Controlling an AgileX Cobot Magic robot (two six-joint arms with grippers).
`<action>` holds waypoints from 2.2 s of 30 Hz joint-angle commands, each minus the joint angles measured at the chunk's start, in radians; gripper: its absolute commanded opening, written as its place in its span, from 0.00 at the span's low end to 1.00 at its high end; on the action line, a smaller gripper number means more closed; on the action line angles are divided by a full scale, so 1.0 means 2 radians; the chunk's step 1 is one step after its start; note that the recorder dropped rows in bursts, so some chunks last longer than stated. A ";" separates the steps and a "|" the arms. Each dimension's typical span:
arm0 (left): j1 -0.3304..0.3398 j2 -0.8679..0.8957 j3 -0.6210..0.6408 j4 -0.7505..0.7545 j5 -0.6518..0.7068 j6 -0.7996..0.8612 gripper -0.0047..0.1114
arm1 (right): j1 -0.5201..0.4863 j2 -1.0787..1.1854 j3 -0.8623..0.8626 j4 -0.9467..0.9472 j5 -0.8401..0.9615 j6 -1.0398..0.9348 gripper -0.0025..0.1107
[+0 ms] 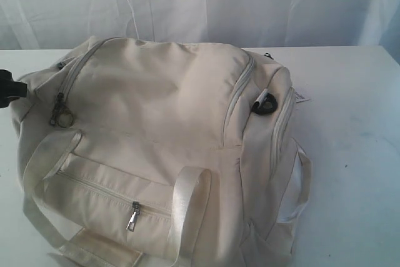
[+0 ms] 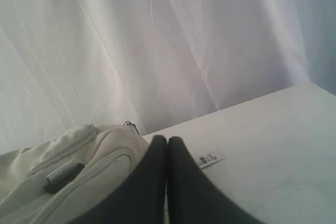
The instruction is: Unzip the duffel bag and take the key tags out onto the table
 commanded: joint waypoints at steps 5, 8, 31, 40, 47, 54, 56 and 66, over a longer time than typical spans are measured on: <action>-0.002 0.068 -0.062 -0.015 0.053 -0.005 0.65 | -0.001 -0.003 0.000 0.001 0.005 0.001 0.02; -0.009 0.071 -0.083 -0.020 0.113 0.010 0.65 | -0.001 -0.003 0.000 0.001 0.005 0.001 0.02; -0.025 0.070 -0.133 -0.069 0.207 0.152 0.63 | -0.001 -0.003 0.000 0.001 0.006 -0.001 0.02; -0.002 0.081 -0.133 -0.074 0.199 0.140 0.63 | -0.001 -0.003 0.000 0.001 0.006 -0.001 0.02; -0.002 0.121 -0.133 -0.161 0.202 0.211 0.31 | -0.001 -0.003 0.000 0.001 0.003 0.000 0.02; -0.002 0.120 -0.133 -0.166 0.264 0.232 0.04 | 0.014 -0.003 -0.018 0.001 0.010 0.004 0.02; -0.002 0.113 -0.133 -0.191 0.293 0.237 0.04 | 0.046 -0.003 -0.037 0.001 0.021 0.003 0.02; -0.002 -0.011 -0.109 -0.287 0.378 0.302 0.04 | 0.225 0.311 -0.200 0.000 0.022 -0.162 0.02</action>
